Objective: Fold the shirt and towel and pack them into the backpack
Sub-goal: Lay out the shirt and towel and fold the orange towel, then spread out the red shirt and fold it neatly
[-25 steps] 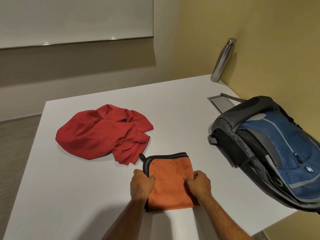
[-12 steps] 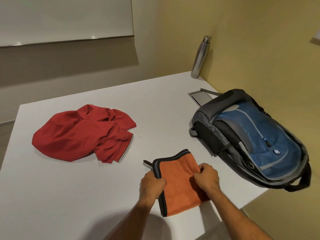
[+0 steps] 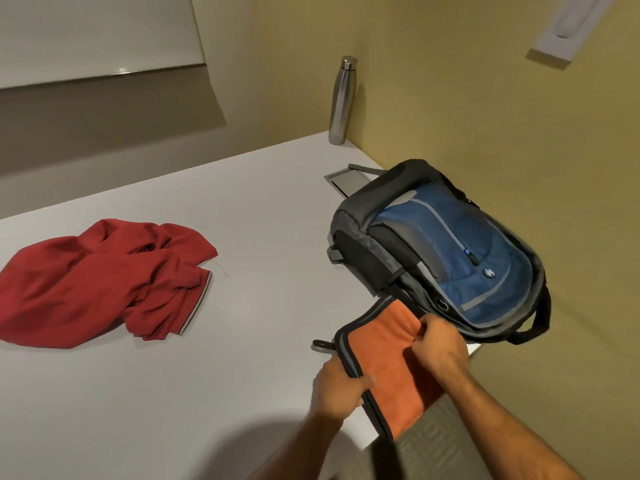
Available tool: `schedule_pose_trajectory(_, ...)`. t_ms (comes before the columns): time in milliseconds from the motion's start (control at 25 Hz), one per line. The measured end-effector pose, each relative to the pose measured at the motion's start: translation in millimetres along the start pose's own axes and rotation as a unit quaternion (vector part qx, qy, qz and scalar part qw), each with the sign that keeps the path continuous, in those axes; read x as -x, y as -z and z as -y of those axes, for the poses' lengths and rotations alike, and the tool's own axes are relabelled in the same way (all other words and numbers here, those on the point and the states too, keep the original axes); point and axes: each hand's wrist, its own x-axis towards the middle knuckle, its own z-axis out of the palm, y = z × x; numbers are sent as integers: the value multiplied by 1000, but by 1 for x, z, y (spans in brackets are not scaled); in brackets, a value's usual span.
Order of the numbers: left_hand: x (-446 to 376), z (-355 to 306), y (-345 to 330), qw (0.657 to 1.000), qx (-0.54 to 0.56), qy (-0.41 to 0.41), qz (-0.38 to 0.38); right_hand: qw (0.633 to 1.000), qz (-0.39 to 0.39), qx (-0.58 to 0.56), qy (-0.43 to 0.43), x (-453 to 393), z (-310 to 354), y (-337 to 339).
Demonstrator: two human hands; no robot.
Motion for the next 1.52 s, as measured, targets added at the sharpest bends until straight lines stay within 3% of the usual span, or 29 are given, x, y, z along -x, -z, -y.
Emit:
schedule_pose_trajectory(120,6,-4,-2,988,-140,0,-64,990,-71,95,69,0,-23,-9)
schedule_pose_trajectory(200,7,-2,2,945,-266,-106,-161,982,-97,46,156,8,-33,-22)
schedule_pose_trajectory(240,4,2,3,904,-302,-225,-202,978,-88,19,187,12,-38,-31)
schedule_pose_trajectory(320,-3,14,1,783,-368,-454,-212,977,-2,3,212,21,-42,-47)
schedule_pose_trajectory(360,-9,23,-3,735,-417,-500,-191,974,47,18,222,24,-44,-55)
schedule_pose_trajectory(400,-12,30,-7,713,-472,-494,-156,967,87,42,234,25,-47,-62)
schedule_pose_trajectory(640,-20,44,-26,771,-541,-329,-67,943,151,111,274,12,-57,-59)
schedule_pose_trajectory(1000,-22,40,-34,782,-525,-328,-72,937,157,102,296,-4,-61,-54)
schedule_pose_trajectory(1200,-13,27,-11,795,-513,-324,-13,946,114,109,285,1,-57,-60)
schedule_pose_trajectory(1360,2,2,36,797,-540,-266,-47,951,23,65,303,9,-33,-60)
schedule_pose_trajectory(1520,11,5,110,806,-519,-238,-156,937,-13,-13,348,15,27,-61)
